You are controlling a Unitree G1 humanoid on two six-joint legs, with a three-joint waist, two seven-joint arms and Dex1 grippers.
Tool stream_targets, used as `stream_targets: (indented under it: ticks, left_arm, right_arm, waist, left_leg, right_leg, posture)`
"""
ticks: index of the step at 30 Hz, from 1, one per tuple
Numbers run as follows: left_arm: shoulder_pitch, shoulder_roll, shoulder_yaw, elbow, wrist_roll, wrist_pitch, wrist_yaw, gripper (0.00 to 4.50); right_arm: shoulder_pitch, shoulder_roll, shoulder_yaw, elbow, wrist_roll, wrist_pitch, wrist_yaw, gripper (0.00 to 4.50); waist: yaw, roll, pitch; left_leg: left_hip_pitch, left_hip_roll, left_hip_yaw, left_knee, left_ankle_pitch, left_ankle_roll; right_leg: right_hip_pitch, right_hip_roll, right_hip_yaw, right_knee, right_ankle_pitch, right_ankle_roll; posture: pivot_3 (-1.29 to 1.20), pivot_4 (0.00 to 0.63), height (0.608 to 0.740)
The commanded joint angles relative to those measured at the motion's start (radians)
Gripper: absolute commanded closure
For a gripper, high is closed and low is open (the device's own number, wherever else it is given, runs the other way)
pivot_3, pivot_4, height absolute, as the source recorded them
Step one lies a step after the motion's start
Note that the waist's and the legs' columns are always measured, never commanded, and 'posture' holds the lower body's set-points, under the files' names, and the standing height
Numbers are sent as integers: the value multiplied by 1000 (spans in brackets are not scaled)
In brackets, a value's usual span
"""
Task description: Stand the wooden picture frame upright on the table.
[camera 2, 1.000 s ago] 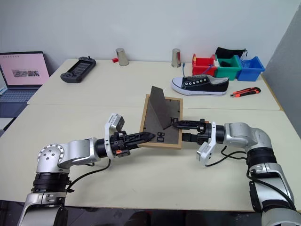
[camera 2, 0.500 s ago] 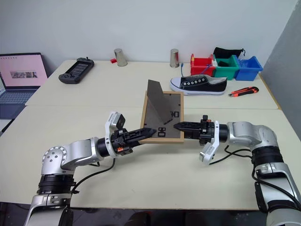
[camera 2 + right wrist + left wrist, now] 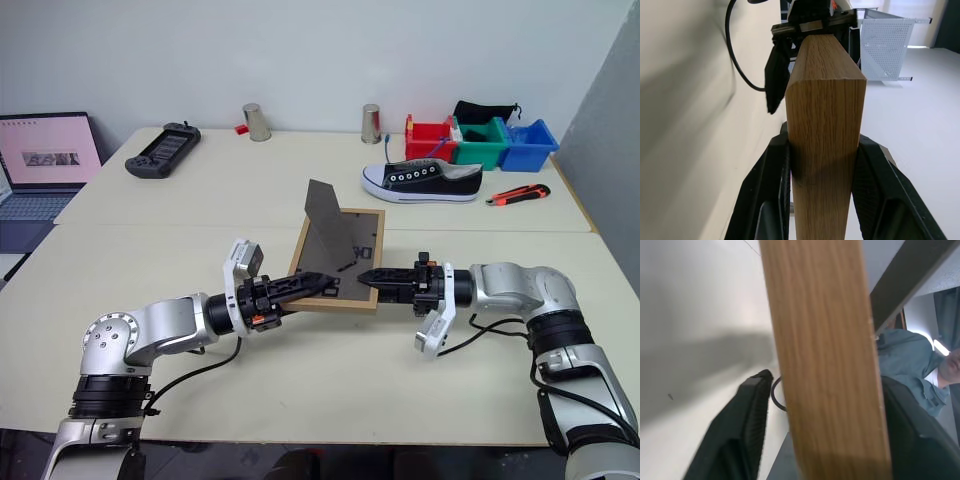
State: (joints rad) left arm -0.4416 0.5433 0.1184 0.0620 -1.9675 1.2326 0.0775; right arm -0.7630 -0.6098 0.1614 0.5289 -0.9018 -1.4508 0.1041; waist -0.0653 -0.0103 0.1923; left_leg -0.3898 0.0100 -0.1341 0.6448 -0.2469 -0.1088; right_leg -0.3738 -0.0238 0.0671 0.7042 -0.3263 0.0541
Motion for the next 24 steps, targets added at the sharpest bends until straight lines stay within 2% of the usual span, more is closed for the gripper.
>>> stream_targets:
  ticks: [1, 3, 10, 13, 16, 19, 22, 24]
  left_arm:
    - [-42, 11, 14, -14, -5, -26, -7, 488]
    - [-53, 19, 21, -12, -5, -23, -21, 52]
    - [-53, 242, 115, -79, 5, 18, -145, 19]
    - [-65, 314, 140, -114, 102, 12, -215, 19]
    - [-63, 396, 153, -208, 298, -6, -368, 19]
    - [-19, 448, 153, -290, 498, -97, -511, 19]
    - [-2, 437, 173, -299, 585, -163, -565, 19]
    - [-3, 421, 186, -300, 617, -194, -584, 19]
  right_arm:
    - [-36, -16, -7, -19, 45, 24, -51, 3227]
    - [-41, -23, 2, -10, 51, 32, -58, 3227]
    - [-48, -100, 42, 102, 135, 39, -42, 3227]
    - [-60, -125, 74, 164, 206, 61, -7, 3227]
    - [-90, -127, 119, 232, 400, 129, 105, 3227]
    - [-103, -108, 166, 231, 680, 282, 342, 3227]
    - [-100, -60, 144, 114, 1025, 566, 625, 3227]
    - [-117, -27, 106, 9, 1213, 826, 777, 3227]
  waist:
    - [1, 0, 0]
    - [0, 0, 0]
    - [-16, 0, 0]
    - [-17, 0, 0]
    - [-20, -1, 1]
    - [-22, -2, 1]
    - [-23, -2, 1]
    - [-23, -2, 1]
  left_leg:
    - [0, 0, 0, 0, 0, 0]
    - [0, 0, 0, 0, 0, 0]
    - [0, 0, 0, 0, 0, 0]
    - [0, 0, 0, 0, 0, 0]
    - [0, 0, 0, 0, 0, 1]
    - [0, 1, 0, -1, 0, 1]
    - [0, 2, 1, -1, 0, 1]
    - [-1, 3, 1, -1, -2, 4]
  right_leg:
    - [0, 0, 0, 0, 0, 0]
    - [0, 0, 0, 0, 0, 0]
    - [-1, 1, 1, 1, 0, 0]
    - [-1, 1, 2, 1, 0, 0]
    - [-1, 1, 2, 1, 0, 0]
    - [0, 1, 2, 1, 0, 0]
    - [0, 1, 2, 0, 0, 0]
    - [0, 1, 2, 0, 0, 0]
  posture:
    - [0, 150, 740]
    - [0, 150, 740]
    - [0, 150, 740]
    - [0, 150, 740]
    - [0, 150, 740]
    - [0, 150, 740]
    - [0, 150, 740]
    - [0, 150, 740]
